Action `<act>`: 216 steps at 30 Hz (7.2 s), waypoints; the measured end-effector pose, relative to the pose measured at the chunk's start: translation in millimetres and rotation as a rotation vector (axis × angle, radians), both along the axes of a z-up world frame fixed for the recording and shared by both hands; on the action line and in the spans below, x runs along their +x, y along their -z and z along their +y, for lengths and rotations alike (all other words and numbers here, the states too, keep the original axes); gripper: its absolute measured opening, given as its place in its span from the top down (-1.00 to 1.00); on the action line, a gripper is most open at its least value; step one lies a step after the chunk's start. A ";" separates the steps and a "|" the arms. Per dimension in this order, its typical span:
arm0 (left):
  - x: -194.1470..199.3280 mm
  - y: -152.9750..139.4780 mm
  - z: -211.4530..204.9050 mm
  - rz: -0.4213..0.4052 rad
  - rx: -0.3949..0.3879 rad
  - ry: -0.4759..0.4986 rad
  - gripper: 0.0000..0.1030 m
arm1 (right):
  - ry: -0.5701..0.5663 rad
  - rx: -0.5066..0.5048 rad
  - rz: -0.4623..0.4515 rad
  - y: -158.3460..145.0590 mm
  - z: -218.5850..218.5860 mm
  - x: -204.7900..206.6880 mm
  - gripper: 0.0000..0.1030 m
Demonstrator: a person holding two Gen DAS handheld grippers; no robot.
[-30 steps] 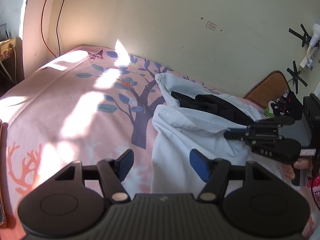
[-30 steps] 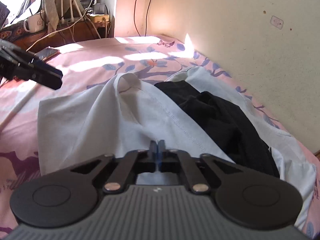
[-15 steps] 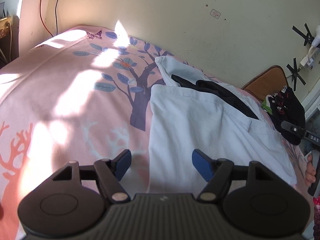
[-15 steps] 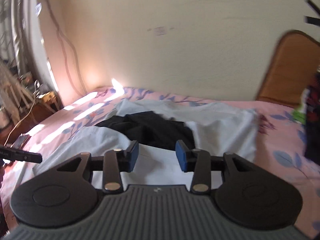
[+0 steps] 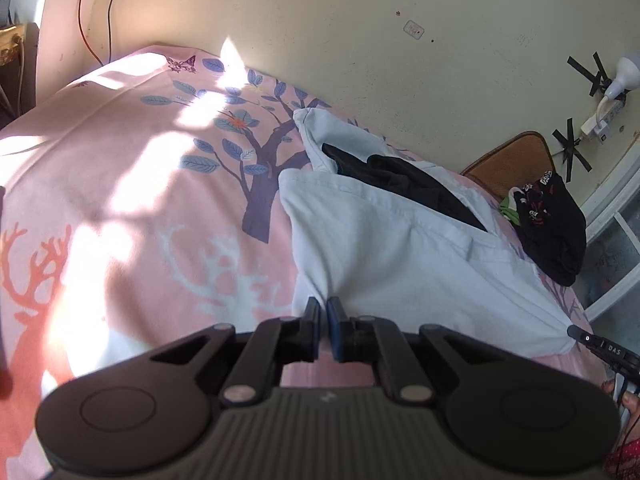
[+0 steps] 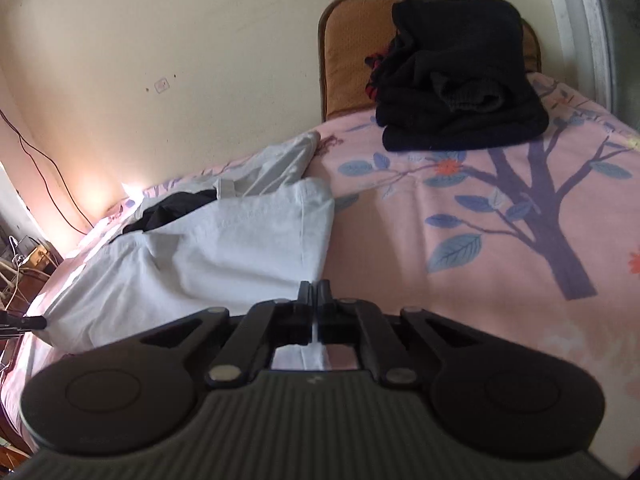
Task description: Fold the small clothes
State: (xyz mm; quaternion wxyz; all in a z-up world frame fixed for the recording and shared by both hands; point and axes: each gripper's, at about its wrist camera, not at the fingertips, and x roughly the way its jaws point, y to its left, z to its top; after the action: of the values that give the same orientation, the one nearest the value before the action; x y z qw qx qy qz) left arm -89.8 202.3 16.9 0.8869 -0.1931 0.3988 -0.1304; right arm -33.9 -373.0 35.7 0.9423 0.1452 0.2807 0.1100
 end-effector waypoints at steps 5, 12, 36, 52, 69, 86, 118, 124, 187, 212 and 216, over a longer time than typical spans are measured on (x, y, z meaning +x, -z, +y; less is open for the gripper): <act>-3.0 6.6 0.1 0.075 0.066 -0.005 0.87 | -0.028 -0.091 0.012 -8.2 -3.7 -16.2 0.91; -7.6 -8.6 6.0 0.009 0.167 -0.088 0.76 | 0.007 -0.113 -0.009 -2.2 -10.2 -16.3 0.30; 143.9 -11.2 -129.5 -0.131 0.229 0.267 0.75 | -0.330 -0.036 0.033 -29.4 52.4 129.9 0.69; 354.8 40.7 -167.3 -0.031 0.499 0.265 -0.24 | -0.349 -0.179 0.172 -21.9 121.6 378.3 -0.44; 195.3 -43.6 -166.8 -0.319 0.451 0.258 0.66 | -0.447 -0.172 -0.087 -85.4 100.6 235.7 0.87; -51.5 10.5 -119.1 -0.218 0.218 0.227 0.45 | -0.380 -0.086 -0.053 6.4 56.2 -18.1 0.81; 4.4 16.1 -61.7 -0.091 0.201 -0.022 0.38 | -0.001 0.135 0.002 24.6 22.7 -13.8 0.67; -3.6 -30.5 -37.1 -0.245 0.093 -0.107 0.32 | 0.035 0.046 -0.172 -13.5 19.0 -25.0 0.24; 79.5 34.7 -104.9 -0.270 0.394 -0.101 0.52 | 0.087 0.085 -0.202 14.5 60.1 14.2 -0.29; 21.3 19.4 -94.5 -0.534 0.388 -0.359 -1.00 | 0.096 0.188 -0.142 21.3 46.8 6.4 -0.84; -4.0 16.0 -103.9 -0.685 0.437 -0.432 -1.00 | 0.095 0.192 -0.124 22.6 47.8 8.6 -0.84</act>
State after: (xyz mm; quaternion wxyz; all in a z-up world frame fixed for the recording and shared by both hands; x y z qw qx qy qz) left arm -93.8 98.5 0.9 0.9944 -0.0260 0.0513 0.0883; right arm -25.3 -325.1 13.1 0.9438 0.2408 0.2028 0.1002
